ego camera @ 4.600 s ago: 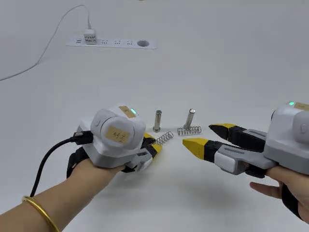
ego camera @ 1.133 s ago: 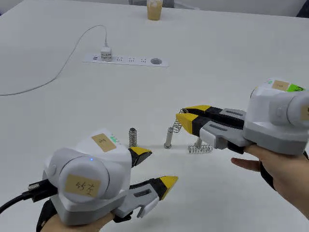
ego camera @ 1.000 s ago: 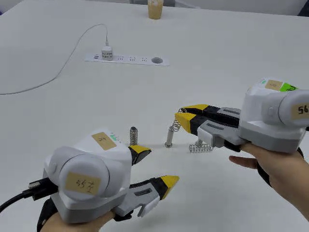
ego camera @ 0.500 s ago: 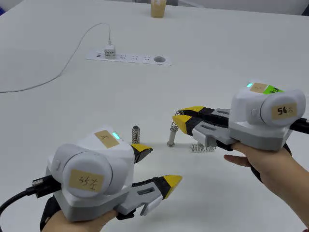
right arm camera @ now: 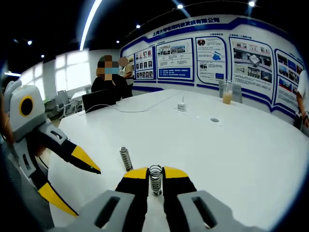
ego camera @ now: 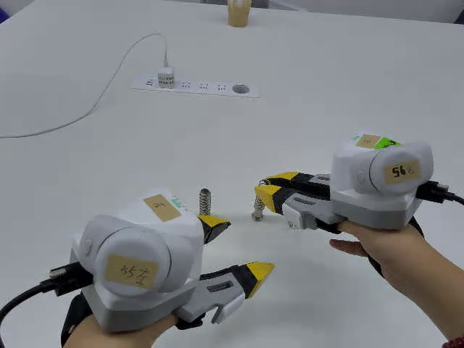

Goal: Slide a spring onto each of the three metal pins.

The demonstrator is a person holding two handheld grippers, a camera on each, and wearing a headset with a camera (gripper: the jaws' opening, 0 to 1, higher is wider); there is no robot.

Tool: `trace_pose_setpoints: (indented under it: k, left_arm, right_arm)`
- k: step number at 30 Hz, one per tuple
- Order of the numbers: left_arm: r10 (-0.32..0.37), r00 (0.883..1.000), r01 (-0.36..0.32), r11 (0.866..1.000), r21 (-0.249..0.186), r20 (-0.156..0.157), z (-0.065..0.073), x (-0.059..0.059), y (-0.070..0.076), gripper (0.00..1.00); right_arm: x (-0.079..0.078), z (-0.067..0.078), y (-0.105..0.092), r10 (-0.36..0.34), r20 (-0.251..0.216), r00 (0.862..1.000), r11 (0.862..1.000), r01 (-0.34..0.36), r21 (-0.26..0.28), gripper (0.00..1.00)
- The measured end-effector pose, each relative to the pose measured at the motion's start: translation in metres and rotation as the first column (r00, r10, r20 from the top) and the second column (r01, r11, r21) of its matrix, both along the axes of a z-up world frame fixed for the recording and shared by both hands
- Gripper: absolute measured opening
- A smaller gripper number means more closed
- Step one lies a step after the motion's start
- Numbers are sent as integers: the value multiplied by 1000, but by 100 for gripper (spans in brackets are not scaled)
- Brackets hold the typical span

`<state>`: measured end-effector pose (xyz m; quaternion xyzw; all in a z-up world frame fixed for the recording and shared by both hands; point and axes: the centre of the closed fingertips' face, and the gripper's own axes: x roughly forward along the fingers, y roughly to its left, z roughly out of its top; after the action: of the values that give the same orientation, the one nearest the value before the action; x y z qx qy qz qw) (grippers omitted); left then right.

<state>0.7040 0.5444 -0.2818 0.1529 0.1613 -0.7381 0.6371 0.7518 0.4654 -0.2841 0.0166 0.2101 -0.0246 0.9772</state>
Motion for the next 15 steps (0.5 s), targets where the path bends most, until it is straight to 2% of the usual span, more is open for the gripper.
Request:
trace_pose_setpoints:
  k: [9,15]
  left_arm:
    - [-2,1000,2,1000,-2,2,0,0,0,42]
    - [10,1000,-10,1000,-2,10,0,4,0,40]
  right_arm:
    - [-1,-12,3,7,-28,1000,1000,-7,5,12]
    - [-1,-18,4,9,-45,999,1000,-8,4,12]
